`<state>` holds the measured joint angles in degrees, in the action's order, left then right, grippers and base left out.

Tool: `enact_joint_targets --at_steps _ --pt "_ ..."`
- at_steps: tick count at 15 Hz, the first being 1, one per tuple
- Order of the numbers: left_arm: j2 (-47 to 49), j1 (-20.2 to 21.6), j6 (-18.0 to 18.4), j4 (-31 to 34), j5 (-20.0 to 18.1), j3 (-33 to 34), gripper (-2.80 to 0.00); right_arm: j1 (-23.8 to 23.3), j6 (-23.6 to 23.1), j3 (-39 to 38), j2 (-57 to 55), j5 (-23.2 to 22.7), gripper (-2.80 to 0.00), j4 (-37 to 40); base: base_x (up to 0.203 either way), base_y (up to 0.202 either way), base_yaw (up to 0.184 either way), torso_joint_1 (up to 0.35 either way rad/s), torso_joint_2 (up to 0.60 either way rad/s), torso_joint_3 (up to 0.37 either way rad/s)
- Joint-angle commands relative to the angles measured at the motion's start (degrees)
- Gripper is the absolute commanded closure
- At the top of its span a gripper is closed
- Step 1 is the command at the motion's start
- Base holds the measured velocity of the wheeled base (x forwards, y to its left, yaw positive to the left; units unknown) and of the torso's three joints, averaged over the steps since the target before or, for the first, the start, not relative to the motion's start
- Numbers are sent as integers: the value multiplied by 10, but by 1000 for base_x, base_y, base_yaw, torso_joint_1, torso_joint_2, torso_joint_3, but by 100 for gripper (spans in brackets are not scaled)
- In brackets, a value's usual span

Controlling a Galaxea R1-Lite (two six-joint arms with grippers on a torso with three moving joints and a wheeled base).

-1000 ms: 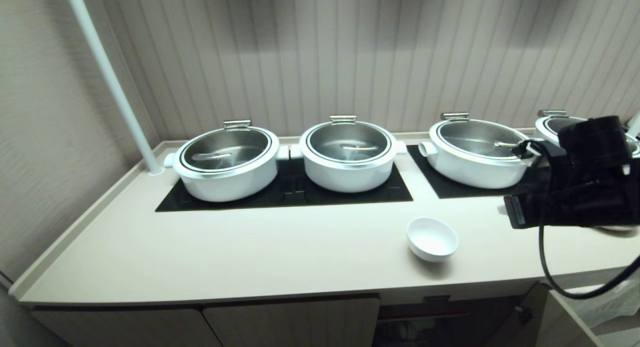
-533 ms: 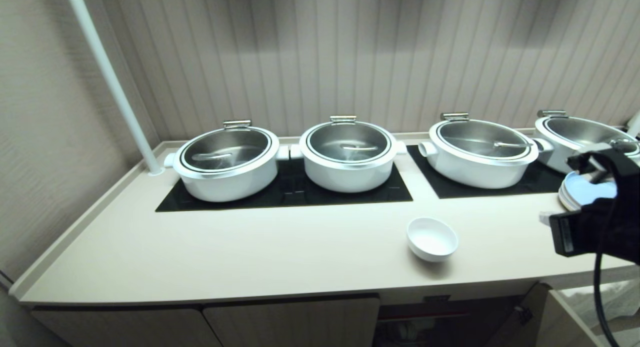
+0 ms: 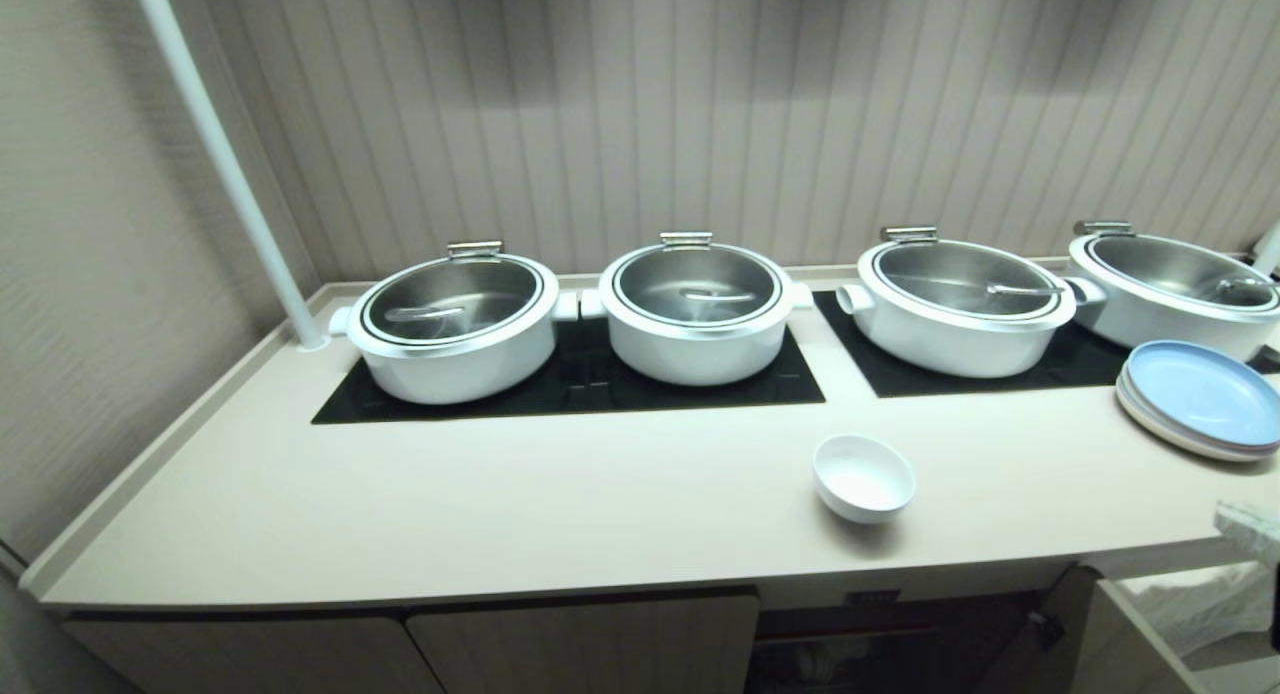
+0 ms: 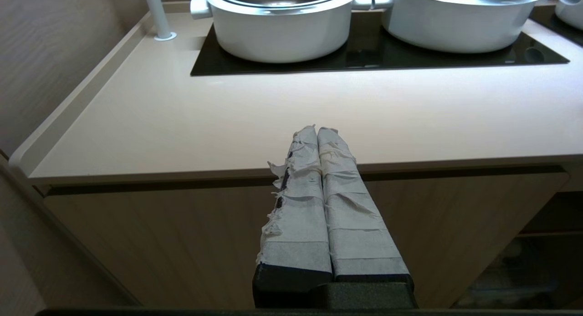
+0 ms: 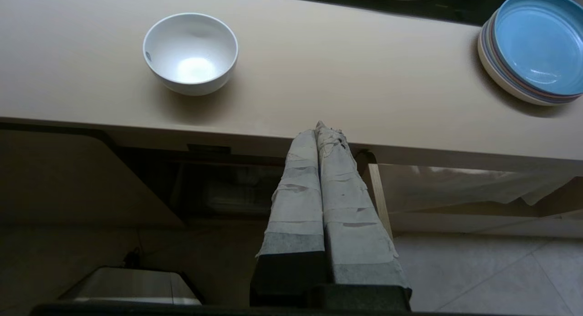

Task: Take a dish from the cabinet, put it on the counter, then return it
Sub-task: Pick up the bowl from the table

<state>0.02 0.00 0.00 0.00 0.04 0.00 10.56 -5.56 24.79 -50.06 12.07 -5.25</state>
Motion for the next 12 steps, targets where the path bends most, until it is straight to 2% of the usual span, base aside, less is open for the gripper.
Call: enact_joint_targets --at_steps 1,5,10,12 --pt "0 0 0 0 0 0 0 -2 0 -28 99 -2 0 0 0 0 0 0 0 0" --pt "0 0 0 0 0 0 0 -6 1 -87 207 -5 0 0 0 0 0 0 0 0" --pt "0 0 0 0 0 0 0 -82 4 -189 309 -8 0 0 0 0 0 0 0 0" --pt "0 0 0 0 0 0 0 -86 4 -218 349 -44 0 -8 0 0 0 0 0 0"
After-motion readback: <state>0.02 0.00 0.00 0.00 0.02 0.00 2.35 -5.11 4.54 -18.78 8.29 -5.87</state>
